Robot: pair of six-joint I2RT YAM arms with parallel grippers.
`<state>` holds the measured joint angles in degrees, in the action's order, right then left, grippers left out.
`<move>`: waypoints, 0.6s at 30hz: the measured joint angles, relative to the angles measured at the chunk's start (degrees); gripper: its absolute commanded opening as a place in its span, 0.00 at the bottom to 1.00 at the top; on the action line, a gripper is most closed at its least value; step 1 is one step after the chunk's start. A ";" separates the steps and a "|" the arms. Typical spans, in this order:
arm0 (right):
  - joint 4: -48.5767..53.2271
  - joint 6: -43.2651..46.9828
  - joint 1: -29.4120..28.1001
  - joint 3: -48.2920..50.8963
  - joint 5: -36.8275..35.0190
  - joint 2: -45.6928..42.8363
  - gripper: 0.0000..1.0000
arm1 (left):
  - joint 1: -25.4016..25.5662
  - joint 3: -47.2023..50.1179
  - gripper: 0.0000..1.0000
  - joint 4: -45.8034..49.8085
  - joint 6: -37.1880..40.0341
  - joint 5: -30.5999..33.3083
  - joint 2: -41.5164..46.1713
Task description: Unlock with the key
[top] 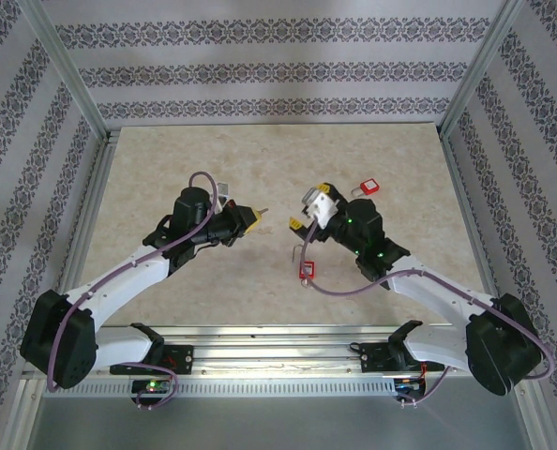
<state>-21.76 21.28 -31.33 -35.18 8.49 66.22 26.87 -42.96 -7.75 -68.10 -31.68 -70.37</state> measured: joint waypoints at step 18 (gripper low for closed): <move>14.19 -45.48 20.61 -7.50 15.93 -5.31 0.88 | 0.00 2.97 0.00 1.64 29.42 -11.37 8.52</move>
<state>-7.57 -24.21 -10.72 -42.68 24.43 60.90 26.87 -39.99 -6.11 -38.68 -43.05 -61.84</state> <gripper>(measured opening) 0.880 0.052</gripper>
